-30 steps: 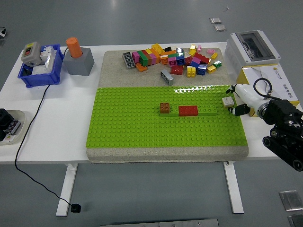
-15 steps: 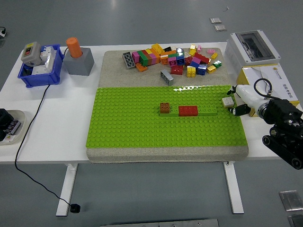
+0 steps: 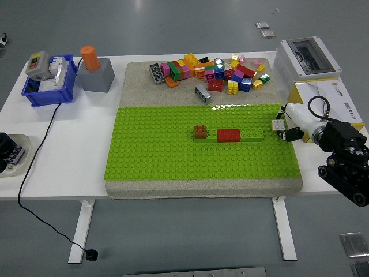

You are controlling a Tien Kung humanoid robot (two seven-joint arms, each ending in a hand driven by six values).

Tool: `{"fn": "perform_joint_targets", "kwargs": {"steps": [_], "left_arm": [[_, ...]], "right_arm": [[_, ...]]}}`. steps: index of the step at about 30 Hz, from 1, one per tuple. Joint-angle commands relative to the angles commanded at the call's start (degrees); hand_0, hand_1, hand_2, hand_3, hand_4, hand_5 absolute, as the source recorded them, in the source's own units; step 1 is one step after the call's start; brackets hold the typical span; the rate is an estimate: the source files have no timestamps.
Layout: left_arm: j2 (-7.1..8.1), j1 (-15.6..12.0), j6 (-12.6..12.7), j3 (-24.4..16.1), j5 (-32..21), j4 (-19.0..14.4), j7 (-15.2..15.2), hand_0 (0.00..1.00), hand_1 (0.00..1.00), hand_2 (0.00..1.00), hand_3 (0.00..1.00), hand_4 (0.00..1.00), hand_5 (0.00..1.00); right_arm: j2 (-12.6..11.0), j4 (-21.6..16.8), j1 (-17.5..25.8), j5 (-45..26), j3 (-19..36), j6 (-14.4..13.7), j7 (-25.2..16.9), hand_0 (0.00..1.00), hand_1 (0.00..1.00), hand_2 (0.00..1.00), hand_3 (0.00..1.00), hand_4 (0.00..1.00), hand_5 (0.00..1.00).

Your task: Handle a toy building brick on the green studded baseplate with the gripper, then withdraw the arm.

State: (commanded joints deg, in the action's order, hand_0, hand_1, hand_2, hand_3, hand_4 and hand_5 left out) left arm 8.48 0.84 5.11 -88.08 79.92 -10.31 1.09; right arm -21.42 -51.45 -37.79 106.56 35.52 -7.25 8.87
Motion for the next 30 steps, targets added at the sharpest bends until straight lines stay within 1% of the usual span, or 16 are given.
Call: {"fn": "perform_joint_targets", "kwargs": {"steps": [8, 9, 17, 20, 23, 25, 27, 30], "left_arm": [[0.05, -0.38, -0.03, -0.11, 0.34, 0.00, 0.03, 0.653, 0.610, 0.586, 0.621, 0.643, 0.155], [0.03, -0.42, -0.04, -0.13, 0.39, 0.00, 0.02, 0.652, 0.610, 0.585, 0.621, 0.643, 0.152], [-0.19, -0.65, -0.06, -0.11, 0.37, 0.00, -0.02, 0.653, 0.610, 0.585, 0.621, 0.642, 0.151], [-0.28, -0.78, -0.05, -0.09, 0.26, 0.00, -0.02, 0.653, 0.610, 0.585, 0.621, 0.642, 0.151], [-0.32, -0.95, -0.03, -0.16, 0.22, 0.00, 0.00, 0.652, 0.610, 0.585, 0.621, 0.642, 0.150], [-0.35, -0.99, -0.05, -0.22, 0.36, 0.00, 0.06, 0.652, 0.610, 0.585, 0.621, 0.642, 0.150], [-0.38, -0.99, -0.06, -0.14, 0.35, 0.00, 0.02, 0.653, 0.610, 0.585, 0.621, 0.643, 0.148], [-0.38, -0.94, -0.07, -0.08, 0.43, 0.00, -0.03, 0.653, 0.610, 0.585, 0.621, 0.643, 0.148]], "right_arm": [[-0.30, -0.90, -0.13, -0.45, 0.12, -0.46, -0.10, 0.755, 0.752, 0.771, 0.477, 0.689, 0.166], [-0.44, -1.01, -0.23, -0.45, 0.29, -0.49, -0.08, 0.755, 0.751, 0.772, 0.477, 0.675, 0.181], [-1.88, -2.13, -0.31, 0.70, 2.37, -0.01, 0.47, 0.755, 0.750, 0.772, 0.479, 0.666, 0.188], [-2.60, -3.70, -0.16, 1.62, 3.34, 0.14, 0.94, 0.755, 0.750, 0.772, 0.479, 0.666, 0.188], [-2.91, -6.65, -0.37, 1.51, 3.41, 0.36, 1.52, 0.754, 0.750, 0.776, 0.479, 0.663, 0.191], [-2.32, -8.78, -0.74, 0.87, 2.86, 0.62, 1.89, 0.754, 0.750, 0.776, 0.479, 0.663, 0.191], [-1.25, -10.50, -1.08, 0.05, 2.17, 0.88, 2.15, 0.759, 0.753, 0.780, 0.479, 0.665, 0.196], [1.20, -11.45, -1.68, -1.12, 0.78, 1.37, 2.39, 0.759, 0.753, 0.780, 0.479, 0.665, 0.196]]}}
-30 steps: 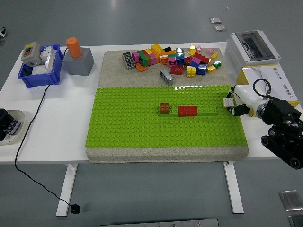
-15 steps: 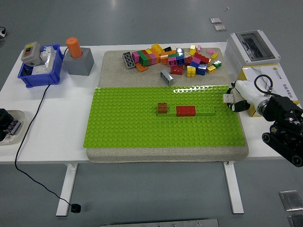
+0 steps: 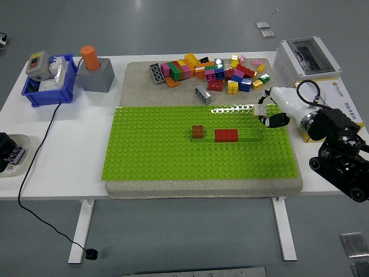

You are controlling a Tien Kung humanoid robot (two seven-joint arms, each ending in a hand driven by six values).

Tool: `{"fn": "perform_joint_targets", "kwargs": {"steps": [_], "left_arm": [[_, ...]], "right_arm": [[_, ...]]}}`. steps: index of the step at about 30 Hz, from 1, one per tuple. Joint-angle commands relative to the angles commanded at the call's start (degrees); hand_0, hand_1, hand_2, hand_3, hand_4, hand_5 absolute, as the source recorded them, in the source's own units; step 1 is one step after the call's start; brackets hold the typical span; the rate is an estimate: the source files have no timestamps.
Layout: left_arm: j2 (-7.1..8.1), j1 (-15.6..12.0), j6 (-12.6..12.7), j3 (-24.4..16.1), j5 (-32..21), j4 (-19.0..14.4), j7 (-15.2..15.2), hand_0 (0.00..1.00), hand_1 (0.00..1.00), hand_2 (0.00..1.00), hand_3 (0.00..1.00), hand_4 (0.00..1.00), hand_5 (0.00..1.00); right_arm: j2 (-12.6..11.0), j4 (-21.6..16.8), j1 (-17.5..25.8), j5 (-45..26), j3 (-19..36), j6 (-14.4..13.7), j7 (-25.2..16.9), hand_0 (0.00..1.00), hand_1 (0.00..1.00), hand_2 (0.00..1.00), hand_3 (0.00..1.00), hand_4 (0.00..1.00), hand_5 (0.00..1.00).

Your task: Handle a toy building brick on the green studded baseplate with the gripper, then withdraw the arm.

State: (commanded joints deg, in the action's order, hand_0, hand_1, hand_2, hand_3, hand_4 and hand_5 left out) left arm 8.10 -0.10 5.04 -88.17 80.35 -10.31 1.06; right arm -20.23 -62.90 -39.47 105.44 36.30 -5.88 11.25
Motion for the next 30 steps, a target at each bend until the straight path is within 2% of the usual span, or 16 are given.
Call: {"fn": "perform_joint_targets", "kwargs": {"steps": [7, 13, 23, 30], "left_arm": [[0.17, -0.10, 0.00, 0.30, -0.03, 0.00, 0.21, 0.653, 0.610, 0.585, 0.621, 0.642, 0.148], [0.17, -0.09, -0.01, 0.28, 0.06, 0.00, 0.22, 0.653, 0.610, 0.585, 0.620, 0.641, 0.147], [0.13, -0.13, 0.03, 0.21, -0.05, 0.00, 0.27, 0.652, 0.610, 0.585, 0.621, 0.642, 0.147], [0.13, -0.15, 0.04, 0.19, -0.11, 0.00, 0.28, 0.652, 0.610, 0.585, 0.620, 0.642, 0.148]], "right_arm": [[5.13, -0.31, -0.45, -0.15, -1.30, -0.02, 0.06, 0.761, 0.753, 0.780, 0.477, 0.667, 0.199], [7.51, 0.99, -0.53, -0.14, -2.09, -0.34, -0.08, 0.761, 0.753, 0.781, 0.476, 0.667, 0.208], [9.86, 3.84, -0.46, -0.14, -1.81, -0.68, -0.41, 0.760, 0.754, 0.781, 0.476, 0.673, 0.221], [10.27, 4.59, -0.29, -0.04, -2.13, -0.74, -0.36, 0.761, 0.754, 0.782, 0.480, 0.683, 0.238]]}}
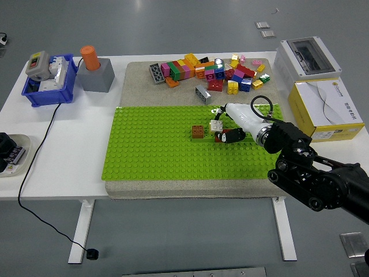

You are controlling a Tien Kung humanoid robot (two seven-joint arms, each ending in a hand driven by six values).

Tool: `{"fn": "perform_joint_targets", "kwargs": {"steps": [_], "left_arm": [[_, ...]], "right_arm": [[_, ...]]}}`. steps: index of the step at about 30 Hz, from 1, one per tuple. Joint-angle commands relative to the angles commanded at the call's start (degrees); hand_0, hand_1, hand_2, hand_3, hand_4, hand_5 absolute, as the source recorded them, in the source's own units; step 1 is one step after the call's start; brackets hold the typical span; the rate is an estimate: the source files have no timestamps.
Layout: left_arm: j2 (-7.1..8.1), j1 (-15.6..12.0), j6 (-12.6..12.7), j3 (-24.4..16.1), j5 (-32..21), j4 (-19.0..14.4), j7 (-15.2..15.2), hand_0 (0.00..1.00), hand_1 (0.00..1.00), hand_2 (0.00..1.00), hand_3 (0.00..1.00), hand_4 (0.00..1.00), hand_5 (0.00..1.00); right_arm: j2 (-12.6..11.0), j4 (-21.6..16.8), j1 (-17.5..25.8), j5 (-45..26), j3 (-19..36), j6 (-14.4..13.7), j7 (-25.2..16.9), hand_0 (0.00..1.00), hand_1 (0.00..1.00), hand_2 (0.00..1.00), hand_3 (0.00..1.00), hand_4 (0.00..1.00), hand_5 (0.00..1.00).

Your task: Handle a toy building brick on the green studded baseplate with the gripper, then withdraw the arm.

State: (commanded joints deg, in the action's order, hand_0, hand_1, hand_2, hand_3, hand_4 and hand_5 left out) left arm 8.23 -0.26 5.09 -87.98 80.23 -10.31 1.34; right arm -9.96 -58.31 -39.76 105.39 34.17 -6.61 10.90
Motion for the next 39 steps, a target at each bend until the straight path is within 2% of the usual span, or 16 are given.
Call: {"fn": "perform_joint_targets", "kwargs": {"steps": [25, 39], "left_arm": [[0.52, 0.50, 0.00, 0.14, 0.27, 0.00, 0.08, 0.652, 0.610, 0.585, 0.620, 0.639, 0.153], [0.49, 0.47, 0.01, 0.08, 0.18, 0.00, 0.04, 0.653, 0.610, 0.585, 0.620, 0.641, 0.157]], "right_arm": [[2.24, 3.19, -1.36, -0.98, -2.57, -1.16, -0.95, 0.758, 0.752, 0.780, 0.488, 0.685, 0.242], [2.33, 3.76, -1.21, -0.35, -2.56, -1.22, -0.89, 0.758, 0.750, 0.779, 0.496, 0.685, 0.242]]}}
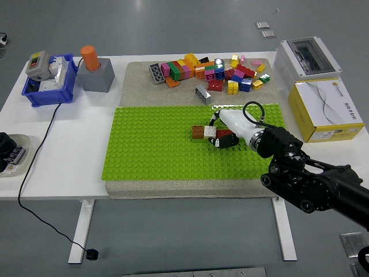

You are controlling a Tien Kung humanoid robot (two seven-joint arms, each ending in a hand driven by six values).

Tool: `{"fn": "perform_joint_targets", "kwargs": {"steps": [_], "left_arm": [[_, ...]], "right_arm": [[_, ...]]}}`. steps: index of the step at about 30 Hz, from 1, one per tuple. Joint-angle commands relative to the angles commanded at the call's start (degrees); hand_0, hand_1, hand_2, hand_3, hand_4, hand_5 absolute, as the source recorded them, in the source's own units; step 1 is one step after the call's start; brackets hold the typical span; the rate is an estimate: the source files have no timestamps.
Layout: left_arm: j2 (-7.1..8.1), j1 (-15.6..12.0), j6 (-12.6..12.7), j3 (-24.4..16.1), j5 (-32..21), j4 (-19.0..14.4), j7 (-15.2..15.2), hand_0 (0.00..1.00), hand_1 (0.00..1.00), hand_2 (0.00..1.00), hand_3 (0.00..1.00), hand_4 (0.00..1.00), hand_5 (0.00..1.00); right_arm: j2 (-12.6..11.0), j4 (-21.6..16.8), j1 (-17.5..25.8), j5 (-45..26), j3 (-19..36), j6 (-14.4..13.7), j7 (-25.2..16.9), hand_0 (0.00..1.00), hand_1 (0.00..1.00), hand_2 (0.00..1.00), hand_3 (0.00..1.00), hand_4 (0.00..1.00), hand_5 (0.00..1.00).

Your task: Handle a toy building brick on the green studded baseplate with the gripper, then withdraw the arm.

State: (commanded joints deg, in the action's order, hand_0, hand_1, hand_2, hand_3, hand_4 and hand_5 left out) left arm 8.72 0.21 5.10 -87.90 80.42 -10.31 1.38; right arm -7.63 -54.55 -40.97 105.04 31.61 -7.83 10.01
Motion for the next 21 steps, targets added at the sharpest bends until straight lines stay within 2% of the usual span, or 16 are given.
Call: {"fn": "perform_joint_targets", "kwargs": {"steps": [1, 6, 7, 21], "left_arm": [[0.02, 0.03, 0.01, -0.02, 0.02, 0.00, 0.00, 0.653, 0.610, 0.585, 0.620, 0.641, 0.157], [-0.01, 0.11, -0.01, 0.16, -0.14, 0.00, -0.05, 0.653, 0.610, 0.585, 0.620, 0.641, 0.157], [-0.01, 0.11, -0.02, 0.21, -0.17, 0.00, -0.06, 0.653, 0.610, 0.585, 0.620, 0.640, 0.157], [0.21, 0.44, -0.10, 0.41, 0.00, 0.00, -0.09, 0.653, 0.610, 0.586, 0.620, 0.641, 0.157]], "right_arm": [[-0.01, 0.04, -0.03, -0.01, 0.00, -0.01, 0.01, 0.759, 0.752, 0.779, 0.540, 0.685, 0.242], [0.01, 0.05, -0.15, 0.02, -0.09, -0.11, 0.04, 0.759, 0.752, 0.779, 0.540, 0.685, 0.242], [0.02, 0.01, -0.16, 0.03, -0.09, -0.12, 0.05, 0.760, 0.752, 0.784, 0.616, 0.685, 0.241], [0.09, 0.02, -0.56, -0.33, -0.66, -0.21, 0.19, 0.760, 0.754, 0.787, 0.638, 0.685, 0.240]]}}
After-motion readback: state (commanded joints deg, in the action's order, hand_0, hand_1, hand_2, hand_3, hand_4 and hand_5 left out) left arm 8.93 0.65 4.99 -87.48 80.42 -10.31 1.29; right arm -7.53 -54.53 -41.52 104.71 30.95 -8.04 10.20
